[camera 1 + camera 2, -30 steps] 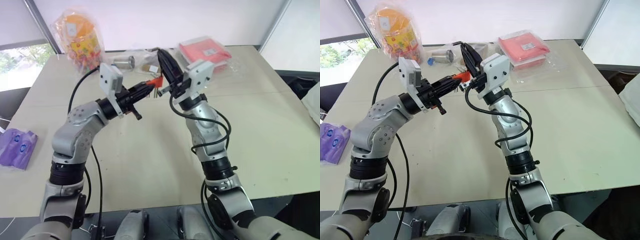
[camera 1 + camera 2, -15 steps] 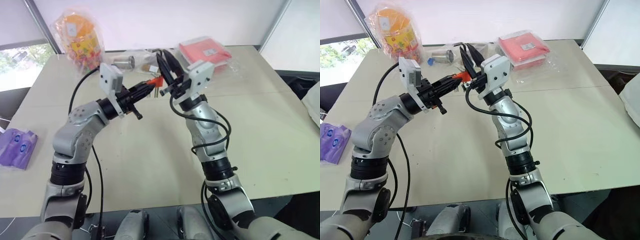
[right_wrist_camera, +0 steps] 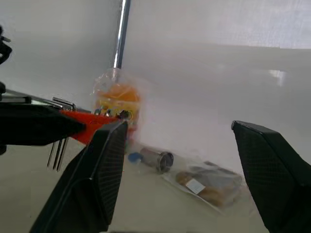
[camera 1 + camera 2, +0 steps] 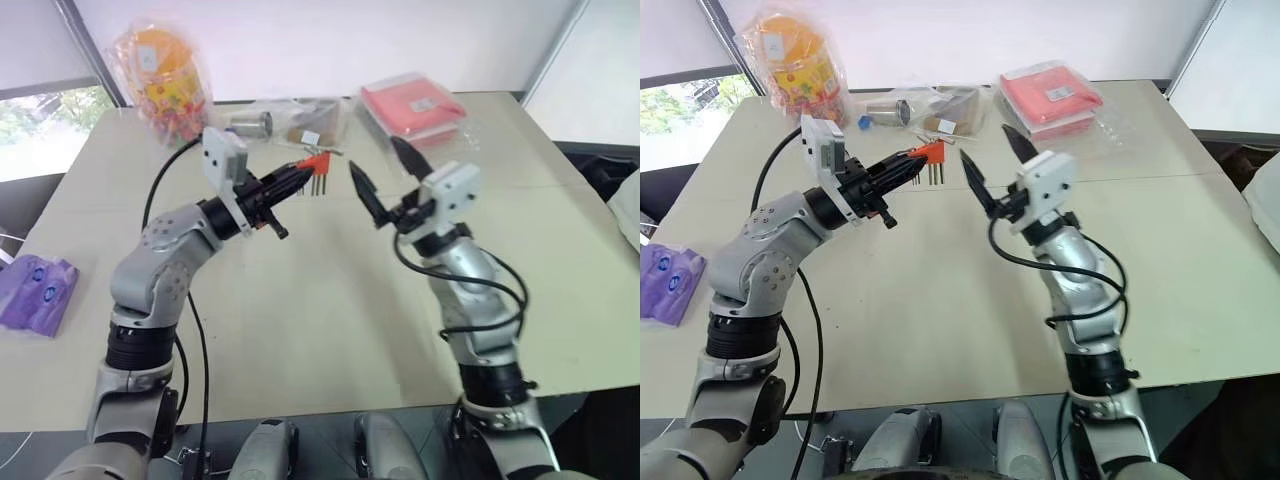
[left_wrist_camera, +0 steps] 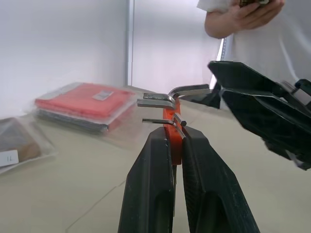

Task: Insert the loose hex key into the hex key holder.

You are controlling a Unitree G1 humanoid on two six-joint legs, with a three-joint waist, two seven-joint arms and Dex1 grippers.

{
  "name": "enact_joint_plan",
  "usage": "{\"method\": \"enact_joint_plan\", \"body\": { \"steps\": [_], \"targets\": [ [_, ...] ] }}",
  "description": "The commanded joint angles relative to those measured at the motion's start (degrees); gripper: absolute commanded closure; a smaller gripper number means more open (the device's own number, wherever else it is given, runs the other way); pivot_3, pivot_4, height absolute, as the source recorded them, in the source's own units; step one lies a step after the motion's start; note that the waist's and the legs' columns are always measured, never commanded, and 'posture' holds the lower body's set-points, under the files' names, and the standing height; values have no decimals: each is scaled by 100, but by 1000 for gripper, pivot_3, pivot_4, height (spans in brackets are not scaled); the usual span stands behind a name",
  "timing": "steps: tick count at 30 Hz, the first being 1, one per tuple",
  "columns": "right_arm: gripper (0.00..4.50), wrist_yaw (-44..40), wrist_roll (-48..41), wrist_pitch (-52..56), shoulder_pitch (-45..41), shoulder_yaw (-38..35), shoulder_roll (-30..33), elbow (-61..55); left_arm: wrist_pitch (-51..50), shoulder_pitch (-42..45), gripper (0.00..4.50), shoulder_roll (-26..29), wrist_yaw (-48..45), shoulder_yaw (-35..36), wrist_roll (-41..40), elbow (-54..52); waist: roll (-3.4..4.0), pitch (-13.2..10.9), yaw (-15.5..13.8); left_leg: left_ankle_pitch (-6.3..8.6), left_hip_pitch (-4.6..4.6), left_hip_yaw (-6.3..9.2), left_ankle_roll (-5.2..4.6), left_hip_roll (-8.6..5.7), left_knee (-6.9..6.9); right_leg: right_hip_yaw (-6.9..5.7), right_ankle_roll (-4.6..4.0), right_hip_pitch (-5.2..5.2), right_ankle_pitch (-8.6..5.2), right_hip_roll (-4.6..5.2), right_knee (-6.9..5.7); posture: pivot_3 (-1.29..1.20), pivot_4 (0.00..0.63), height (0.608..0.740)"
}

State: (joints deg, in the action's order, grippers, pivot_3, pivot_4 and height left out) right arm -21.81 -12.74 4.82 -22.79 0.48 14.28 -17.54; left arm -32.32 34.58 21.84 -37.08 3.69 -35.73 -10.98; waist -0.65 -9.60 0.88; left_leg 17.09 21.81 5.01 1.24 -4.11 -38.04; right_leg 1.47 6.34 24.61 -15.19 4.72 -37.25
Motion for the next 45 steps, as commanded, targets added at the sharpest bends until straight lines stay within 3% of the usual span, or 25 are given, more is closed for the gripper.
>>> {"method": "enact_joint_plan", "body": {
  "steps": [1,5,8,15,23,26,33,40,45],
  "targets": [
    [992,-446,-478,528,347,-490,658,-703,-316,46,4500,-219,6,73,-363,150,2,1,-10,0,-1,0,0,0,2,1,0,0,0,0,0,0,150,740],
    [992,-1084,-737,754,906,-1061,1645,-726,-905,22,4500,-623,-113,-185,-643,627,-3,-2,-42,17,-3,1,-32,-5,-8,-2,0,-16,0,3,6,0,150,740],
    [992,-1231,-713,698,1118,-1301,1987,-693,-1341,93,4500,-940,-120,-361,-703,1083,-3,-2,-24,18,-4,-2,-34,-4,-10,-1,1,-16,0,2,5,0,150,740],
    [992,-992,-522,652,1344,-1365,2010,-1016,-1949,361,4500,-1702,335,-549,-375,2608,-3,-2,-36,17,-11,-3,-32,-1,-6,0,1,-17,0,-1,3,0,150,740],
    [992,-589,-393,782,1722,-1349,1839,-1522,-2154,632,4500,-1974,796,-199,-75,3730,-5,-1,-45,3,-10,-3,-7,-2,-8,1,1,-18,0,2,4,0,150,740],
    [915,-488,-347,805,1768,-1320,1782,-1585,-2204,625,3356,-1938,837,-143,-34,3762,-4,-1,-25,3,-14,-3,-7,-1,-6,2,1,-18,0,1,3,0,150,740],
    [915,-523,-279,733,1570,-1173,1797,-1385,-1801,540,43,-1687,833,-247,339,3437,-5,4,-22,15,-42,-4,-27,-1,-4,3,1,-48,0,0,3,0,150,740],
    [915,-875,-314,607,1301,-1165,2017,-956,372,595,43,-1117,15,-1116,1535,3149,-4,4,-44,-1,-33,-5,1,1,4,4,1,-33,0,-2,4,0,150,740],
    [915,-1829,-566,770,1248,-1151,2707,-606,1196,773,43,-577,-1005,-1533,1998,2823,-8,1,-162,1,-21,-9,-2,-7,-3,2,1,-33,1,7,16,0,150,740]
  ]
}}
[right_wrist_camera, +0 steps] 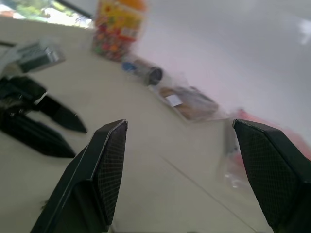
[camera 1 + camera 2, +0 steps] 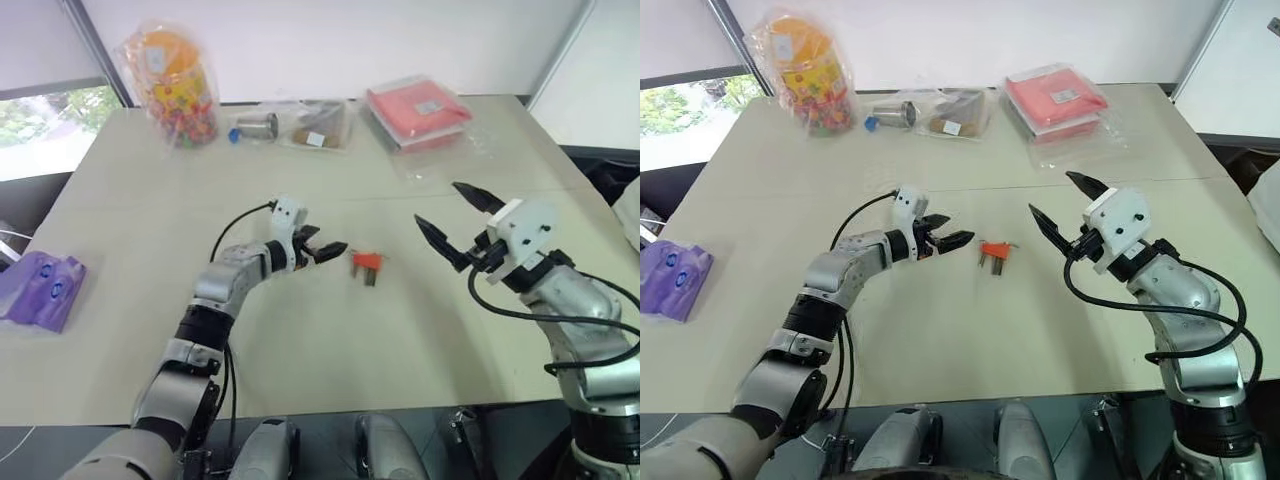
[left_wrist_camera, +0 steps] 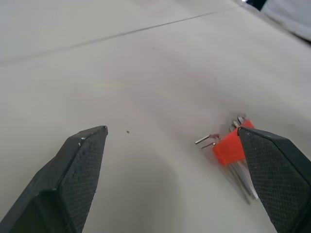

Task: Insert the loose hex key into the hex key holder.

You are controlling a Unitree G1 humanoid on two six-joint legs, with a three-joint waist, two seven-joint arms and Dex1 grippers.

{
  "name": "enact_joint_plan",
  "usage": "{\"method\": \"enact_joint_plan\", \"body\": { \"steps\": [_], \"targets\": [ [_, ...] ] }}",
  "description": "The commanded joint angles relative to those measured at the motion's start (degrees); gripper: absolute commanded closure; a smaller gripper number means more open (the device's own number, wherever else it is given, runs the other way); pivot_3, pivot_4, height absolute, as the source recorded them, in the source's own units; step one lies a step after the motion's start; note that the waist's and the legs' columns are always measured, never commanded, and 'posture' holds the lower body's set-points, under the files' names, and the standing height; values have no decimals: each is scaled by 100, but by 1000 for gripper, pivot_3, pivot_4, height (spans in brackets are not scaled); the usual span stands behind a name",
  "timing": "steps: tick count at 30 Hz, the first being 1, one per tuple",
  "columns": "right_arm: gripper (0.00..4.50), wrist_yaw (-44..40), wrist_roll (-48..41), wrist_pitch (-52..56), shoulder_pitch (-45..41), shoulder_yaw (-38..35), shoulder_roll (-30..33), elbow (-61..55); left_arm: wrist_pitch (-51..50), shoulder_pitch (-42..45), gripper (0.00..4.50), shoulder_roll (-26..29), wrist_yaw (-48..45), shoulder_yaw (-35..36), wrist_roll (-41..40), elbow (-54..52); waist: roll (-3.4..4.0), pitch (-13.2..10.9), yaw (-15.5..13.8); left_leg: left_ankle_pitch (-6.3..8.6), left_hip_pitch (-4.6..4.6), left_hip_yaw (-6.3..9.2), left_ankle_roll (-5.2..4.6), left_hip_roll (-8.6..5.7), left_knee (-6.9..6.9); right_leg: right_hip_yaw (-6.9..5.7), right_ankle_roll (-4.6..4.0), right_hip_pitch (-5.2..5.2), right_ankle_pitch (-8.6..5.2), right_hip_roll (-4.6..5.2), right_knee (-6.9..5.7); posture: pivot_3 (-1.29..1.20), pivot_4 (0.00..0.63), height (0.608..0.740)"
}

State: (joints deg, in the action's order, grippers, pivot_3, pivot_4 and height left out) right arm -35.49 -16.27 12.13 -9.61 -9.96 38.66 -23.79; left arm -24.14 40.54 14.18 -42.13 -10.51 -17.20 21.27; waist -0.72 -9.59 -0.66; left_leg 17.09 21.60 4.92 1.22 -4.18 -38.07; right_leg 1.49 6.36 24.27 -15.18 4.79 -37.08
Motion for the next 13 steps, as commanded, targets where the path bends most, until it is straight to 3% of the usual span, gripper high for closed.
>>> {"method": "enact_joint_plan", "body": {
  "steps": [1,13],
  "targets": [
    [915,-658,-299,132,-67,-124,430,54,380,182,43,304,-658,-115,146,-517,0,-1,-6,1,0,0,-2,0,-1,0,0,-1,0,0,0,0,150,740],
    [915,-2657,-519,416,-40,-399,2464,242,-750,-607,43,2328,-2175,564,-701,-2571,4,-4,59,19,-1,1,-34,12,3,0,0,1,0,-4,-2,0,150,740]
  ]
}}
